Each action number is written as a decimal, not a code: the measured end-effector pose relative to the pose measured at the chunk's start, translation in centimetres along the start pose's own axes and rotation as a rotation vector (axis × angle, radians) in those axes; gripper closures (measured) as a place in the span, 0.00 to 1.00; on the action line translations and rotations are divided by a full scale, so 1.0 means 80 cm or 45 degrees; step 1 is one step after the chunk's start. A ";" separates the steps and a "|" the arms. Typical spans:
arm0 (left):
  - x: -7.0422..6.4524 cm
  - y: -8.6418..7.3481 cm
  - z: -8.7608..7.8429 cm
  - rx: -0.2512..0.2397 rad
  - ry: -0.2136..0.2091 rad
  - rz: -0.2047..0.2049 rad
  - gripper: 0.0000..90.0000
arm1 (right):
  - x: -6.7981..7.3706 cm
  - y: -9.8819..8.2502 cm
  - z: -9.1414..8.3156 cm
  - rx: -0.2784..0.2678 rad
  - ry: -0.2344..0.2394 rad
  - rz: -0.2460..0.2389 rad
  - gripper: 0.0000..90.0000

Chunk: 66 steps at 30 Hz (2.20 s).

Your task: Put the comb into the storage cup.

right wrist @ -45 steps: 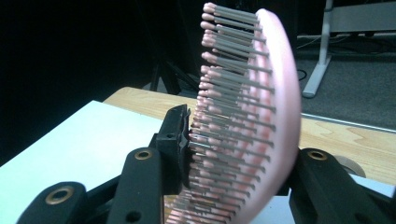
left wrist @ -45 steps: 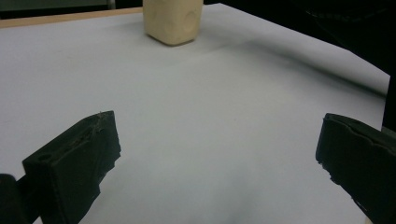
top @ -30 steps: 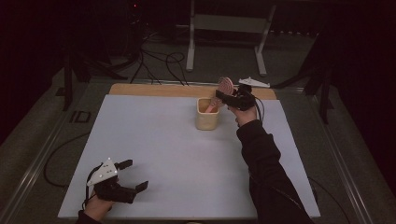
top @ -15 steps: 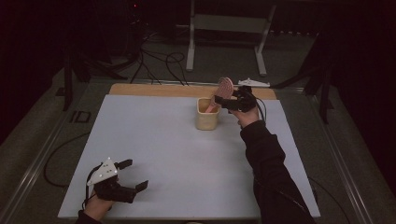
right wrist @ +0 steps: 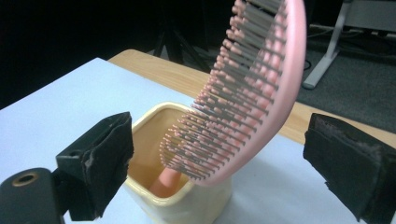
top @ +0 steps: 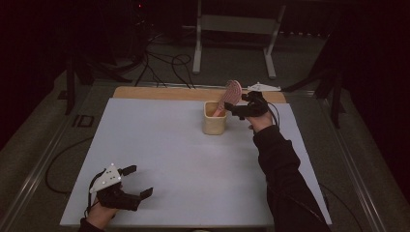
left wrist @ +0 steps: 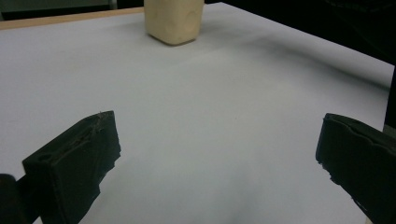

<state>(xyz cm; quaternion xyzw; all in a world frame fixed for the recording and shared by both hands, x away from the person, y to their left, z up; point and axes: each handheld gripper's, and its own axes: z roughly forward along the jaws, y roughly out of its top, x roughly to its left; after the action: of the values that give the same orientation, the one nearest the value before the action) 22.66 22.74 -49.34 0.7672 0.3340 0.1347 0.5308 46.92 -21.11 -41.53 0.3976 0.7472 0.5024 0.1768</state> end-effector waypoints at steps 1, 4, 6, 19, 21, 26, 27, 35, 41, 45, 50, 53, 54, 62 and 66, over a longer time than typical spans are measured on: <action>0.000 0.000 0.000 0.001 0.001 0.003 0.00 | 0.000 0.001 -0.001 -0.006 -0.001 -0.002 0.09; 0.001 0.001 0.000 -0.005 0.001 -0.002 0.00 | 0.000 0.004 -0.003 0.001 0.000 -0.019 0.09; 0.000 0.001 0.000 0.001 0.000 0.003 0.00 | -0.001 0.005 -0.004 -0.003 0.001 -0.025 0.09; -0.001 0.000 -0.003 -0.006 0.004 0.002 0.00 | 0.001 0.006 -0.017 -0.006 0.007 -0.031 0.09; -0.001 0.000 -0.003 -0.007 0.005 0.001 0.00 | 0.001 0.005 -0.020 0.001 0.003 -0.037 0.09; 0.000 0.000 -0.002 -0.003 0.003 0.001 0.00 | 0.004 0.003 -0.030 -0.002 0.009 -0.046 0.09; -0.001 0.000 -0.002 -0.002 0.003 0.002 0.00 | 0.003 0.002 -0.032 -0.004 0.013 -0.043 0.09; -0.002 0.000 -0.002 -0.002 0.005 0.007 0.00 | 0.004 -0.012 -0.046 0.001 0.011 -0.036 0.09; -0.001 0.000 -0.002 0.000 0.004 0.004 0.00 | 0.003 -0.023 -0.054 0.009 0.003 -0.036 0.09; -0.001 0.000 -0.002 -0.002 0.004 0.007 0.00 | 0.007 -0.030 -0.059 0.005 0.011 -0.035 0.09; -0.001 0.000 -0.003 -0.009 0.008 0.003 0.00 | 0.013 -0.044 -0.064 0.001 0.024 -0.034 0.09; -0.001 0.000 -0.002 -0.005 0.005 0.006 0.00 | 0.016 -0.052 -0.066 -0.002 0.034 -0.032 0.09; -0.001 0.000 -0.002 -0.005 0.005 0.007 0.00 | 0.017 -0.055 -0.067 -0.004 0.042 -0.029 0.09; -0.002 0.000 -0.003 -0.004 0.008 0.009 0.00 | 0.026 -0.073 -0.074 -0.005 0.066 -0.027 0.09; -0.002 0.001 -0.003 -0.004 0.007 0.009 0.00 | 0.029 -0.081 -0.076 -0.001 0.076 -0.029 0.09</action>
<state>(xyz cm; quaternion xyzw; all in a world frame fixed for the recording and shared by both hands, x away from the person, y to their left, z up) 22.47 22.80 -49.19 0.7671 0.3325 0.1393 0.5307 38.72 -24.16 -44.36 0.3739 0.7564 0.5122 0.1602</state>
